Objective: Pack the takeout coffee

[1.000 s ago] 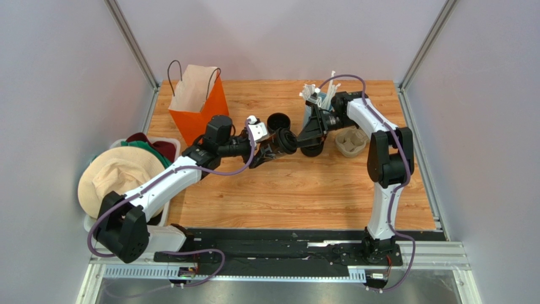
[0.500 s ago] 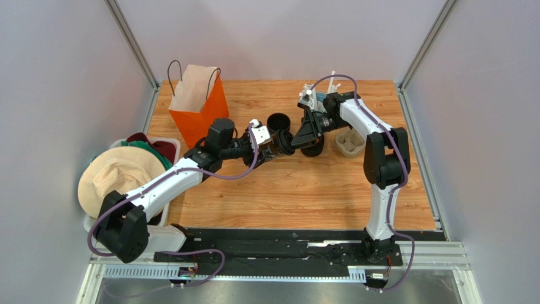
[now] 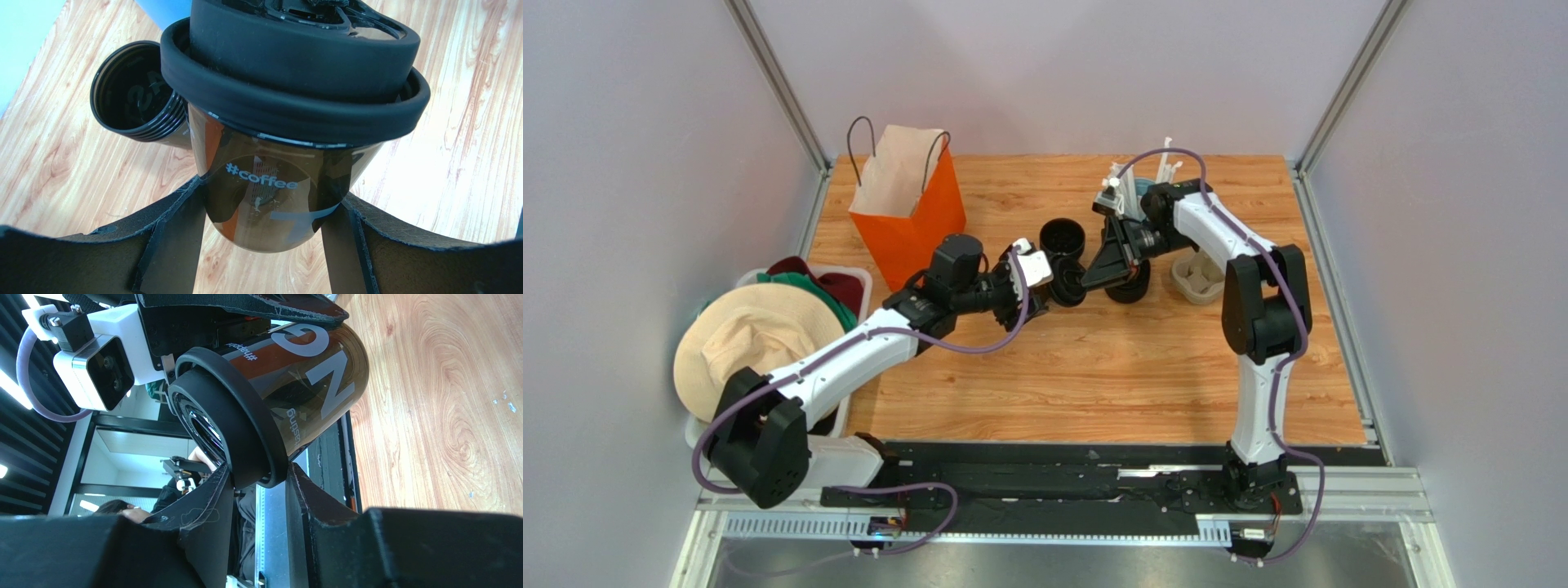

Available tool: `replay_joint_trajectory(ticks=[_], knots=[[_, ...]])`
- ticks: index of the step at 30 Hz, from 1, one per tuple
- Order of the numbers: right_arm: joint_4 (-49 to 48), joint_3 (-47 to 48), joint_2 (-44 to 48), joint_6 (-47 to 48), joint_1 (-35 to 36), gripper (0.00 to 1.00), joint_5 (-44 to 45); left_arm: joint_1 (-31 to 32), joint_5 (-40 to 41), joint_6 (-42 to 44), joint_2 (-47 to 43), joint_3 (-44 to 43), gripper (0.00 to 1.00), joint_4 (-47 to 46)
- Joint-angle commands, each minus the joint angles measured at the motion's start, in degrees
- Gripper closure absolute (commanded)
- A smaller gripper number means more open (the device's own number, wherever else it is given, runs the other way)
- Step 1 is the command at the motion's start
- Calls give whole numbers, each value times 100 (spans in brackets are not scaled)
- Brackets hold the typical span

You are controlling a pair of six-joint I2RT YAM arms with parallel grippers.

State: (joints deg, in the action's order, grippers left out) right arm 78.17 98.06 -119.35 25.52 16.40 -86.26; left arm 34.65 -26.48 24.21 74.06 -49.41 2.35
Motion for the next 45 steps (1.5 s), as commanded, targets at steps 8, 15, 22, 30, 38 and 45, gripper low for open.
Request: replay_joint_trajectory(ticks=[8, 15, 22, 30, 38, 45], knots=[[348, 275, -106, 67, 205, 72, -752, 401, -103, 339, 47, 36, 43, -402], [330, 178, -80, 138, 161, 62, -612, 463, -155, 322, 222, 186, 41, -525], [286, 47, -88, 155, 144, 53, -541, 490, -235, 172, 346, 256, 39, -701], [243, -32, -124, 138, 144, 55, -515, 604, -244, 137, 530, 283, 35, -762], [163, -138, -132, 94, 135, 60, -304, 744, -235, 111, 724, 300, 25, -815], [-161, -340, -71, -187, 135, 60, -119, 788, -252, 67, 759, 335, 14, -868]])
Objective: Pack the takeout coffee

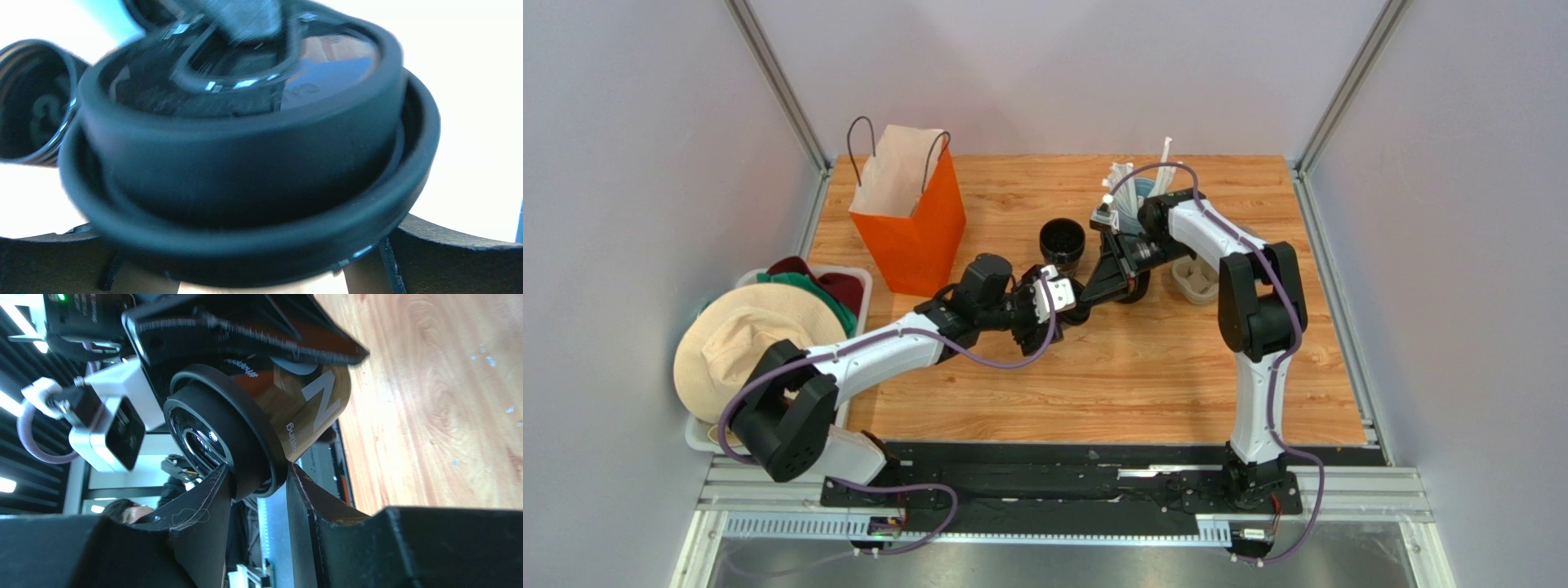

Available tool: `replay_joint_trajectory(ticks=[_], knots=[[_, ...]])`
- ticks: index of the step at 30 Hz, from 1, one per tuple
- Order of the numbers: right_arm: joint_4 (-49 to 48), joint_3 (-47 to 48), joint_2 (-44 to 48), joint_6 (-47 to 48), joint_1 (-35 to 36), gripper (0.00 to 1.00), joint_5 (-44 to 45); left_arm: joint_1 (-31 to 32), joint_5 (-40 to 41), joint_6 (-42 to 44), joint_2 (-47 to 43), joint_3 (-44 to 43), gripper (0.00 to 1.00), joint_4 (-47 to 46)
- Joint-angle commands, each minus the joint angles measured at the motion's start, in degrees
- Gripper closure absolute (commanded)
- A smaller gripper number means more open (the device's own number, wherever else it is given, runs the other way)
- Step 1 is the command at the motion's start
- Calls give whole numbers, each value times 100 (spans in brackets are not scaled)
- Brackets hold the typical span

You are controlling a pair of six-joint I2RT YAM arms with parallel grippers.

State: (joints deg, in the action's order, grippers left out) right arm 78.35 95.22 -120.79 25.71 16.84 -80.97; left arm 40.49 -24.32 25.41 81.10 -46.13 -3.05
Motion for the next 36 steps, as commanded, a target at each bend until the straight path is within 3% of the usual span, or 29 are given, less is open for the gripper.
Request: replay_joint_trajectory(ticks=[1, 11, 21, 27, 33, 36], knots=[[-275, -100, 91, -242, 91, 61, -605, 196, -460, -45, 64, 7, 14, -337], [-575, -311, 258, -488, 100, 66, -464, 231, -320, -62, 117, -19, 14, -337], [-575, -329, 346, -506, -41, 85, -481, 222, -56, 8, 73, -19, 13, -319], [-549, -372, 355, -515, -76, 87, -254, 222, 137, 25, 38, -19, 12, -328], [-522, -390, 363, -515, -128, 99, 89, 222, 234, 78, -94, -28, 12, -328], [-513, -373, 407, -559, -137, 98, 300, 222, 260, 105, -129, -37, 11, -302]])
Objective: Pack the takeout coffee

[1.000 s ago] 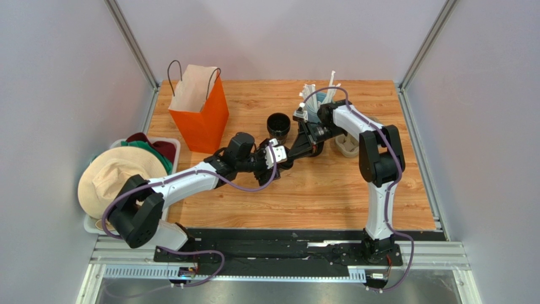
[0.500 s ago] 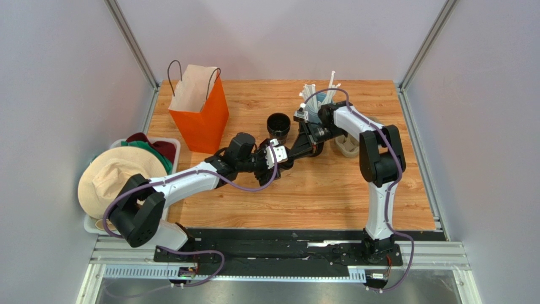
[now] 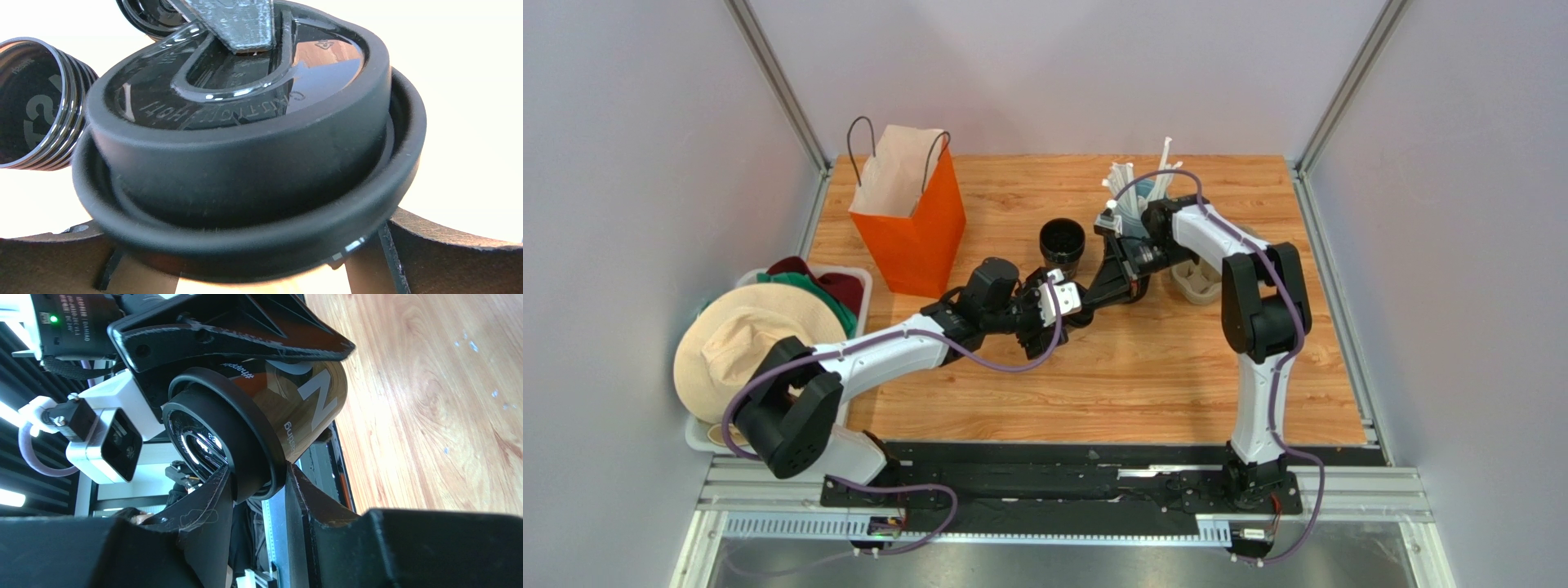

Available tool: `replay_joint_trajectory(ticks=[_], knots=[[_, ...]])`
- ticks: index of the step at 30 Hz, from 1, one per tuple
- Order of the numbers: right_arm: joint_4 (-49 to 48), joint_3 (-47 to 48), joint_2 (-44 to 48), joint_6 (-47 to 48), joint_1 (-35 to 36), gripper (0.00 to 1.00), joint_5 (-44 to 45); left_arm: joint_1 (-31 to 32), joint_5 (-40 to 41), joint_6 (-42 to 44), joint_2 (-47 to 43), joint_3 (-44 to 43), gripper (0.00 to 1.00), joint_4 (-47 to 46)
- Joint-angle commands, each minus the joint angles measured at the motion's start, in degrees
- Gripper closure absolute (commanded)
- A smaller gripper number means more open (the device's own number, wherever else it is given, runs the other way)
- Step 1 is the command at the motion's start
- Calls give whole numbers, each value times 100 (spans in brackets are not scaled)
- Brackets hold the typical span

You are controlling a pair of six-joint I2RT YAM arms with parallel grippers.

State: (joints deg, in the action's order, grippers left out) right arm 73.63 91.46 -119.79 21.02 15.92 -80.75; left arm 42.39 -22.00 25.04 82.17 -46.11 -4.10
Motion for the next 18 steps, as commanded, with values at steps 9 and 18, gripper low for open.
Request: replay_joint_trajectory(ticks=[9, 18], knots=[[-427, 12, 666, -809, -72, 95, 1420, 32, -41, 159, -210, -21, 11, -179], [-604, -41, 913, -1284, -98, 94, 2229, 32, -42, 352, -324, -4, 4, 146]])
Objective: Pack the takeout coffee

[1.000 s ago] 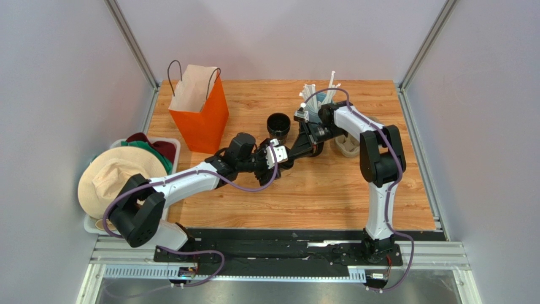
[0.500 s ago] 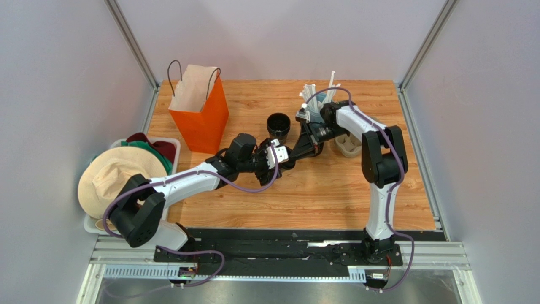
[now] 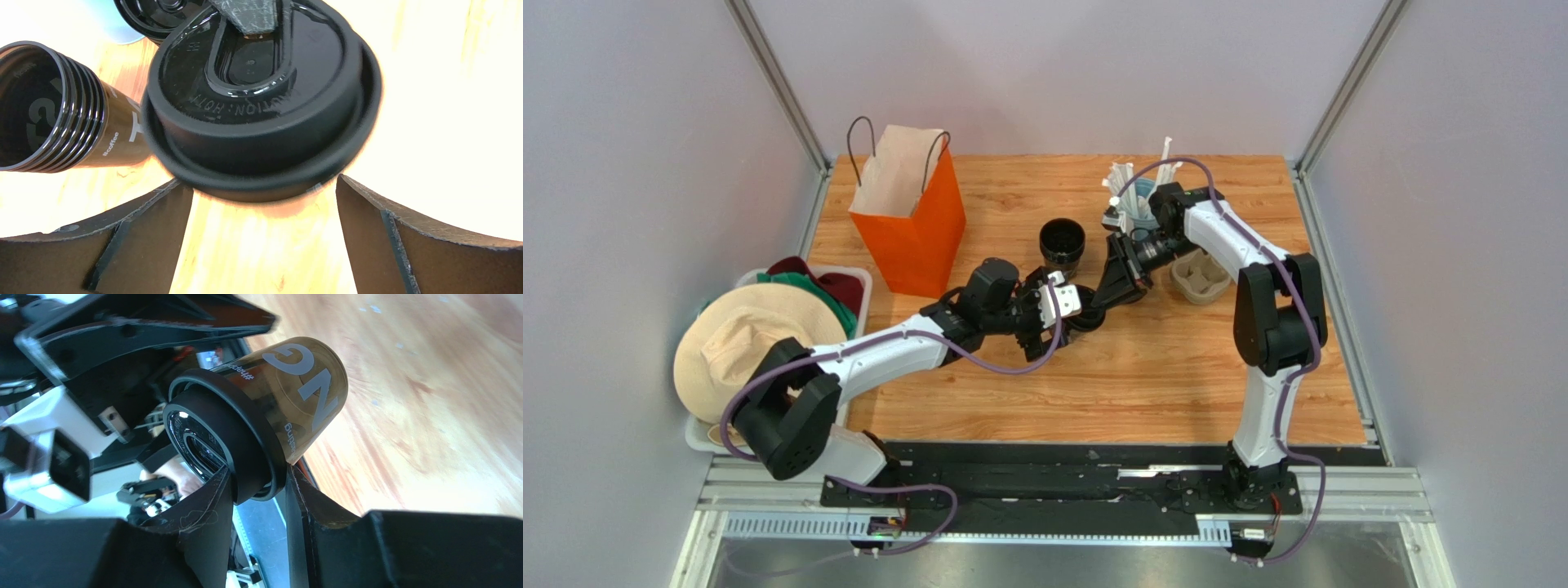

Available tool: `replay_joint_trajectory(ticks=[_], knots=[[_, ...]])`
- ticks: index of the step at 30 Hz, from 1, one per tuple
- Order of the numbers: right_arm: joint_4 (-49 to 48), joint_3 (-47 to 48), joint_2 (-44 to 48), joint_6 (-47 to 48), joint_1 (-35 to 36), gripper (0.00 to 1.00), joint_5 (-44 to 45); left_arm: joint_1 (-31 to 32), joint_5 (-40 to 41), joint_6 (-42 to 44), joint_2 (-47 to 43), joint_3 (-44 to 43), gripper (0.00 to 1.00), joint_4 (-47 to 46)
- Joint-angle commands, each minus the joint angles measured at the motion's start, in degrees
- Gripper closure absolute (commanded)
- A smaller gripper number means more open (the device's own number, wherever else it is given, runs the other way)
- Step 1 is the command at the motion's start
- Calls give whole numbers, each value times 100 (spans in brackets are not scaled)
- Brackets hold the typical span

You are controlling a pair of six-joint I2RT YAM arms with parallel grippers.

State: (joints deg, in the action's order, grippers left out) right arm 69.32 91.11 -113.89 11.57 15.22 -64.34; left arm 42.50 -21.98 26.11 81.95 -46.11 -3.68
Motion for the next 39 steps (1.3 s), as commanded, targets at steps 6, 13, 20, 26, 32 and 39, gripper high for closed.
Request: replay_joint_trajectory(ticks=[6, 13, 20, 26, 32, 39], knots=[[-182, -6, 393, -472, -37, 94, 1159, -57, 36, 430, -610, 172, 1, 332], [-138, -14, 394, -446, 147, 94, 1617, -584, -52, 361, -953, 269, 1, 649], [-41, 161, 244, -463, 464, 94, 2161, -1060, -736, -246, -883, -459, 1, 1640], [-76, 240, 95, -507, 666, 94, 2443, -1077, -1510, -852, -391, -1453, 1, 2565], [-138, 311, -54, -568, 763, 94, 2505, -1086, -1845, -1371, 267, -2165, 1, 3128], [-287, 311, -178, -718, 772, 94, 2505, -1077, -2206, -1802, 804, -2508, 1, 3154]])
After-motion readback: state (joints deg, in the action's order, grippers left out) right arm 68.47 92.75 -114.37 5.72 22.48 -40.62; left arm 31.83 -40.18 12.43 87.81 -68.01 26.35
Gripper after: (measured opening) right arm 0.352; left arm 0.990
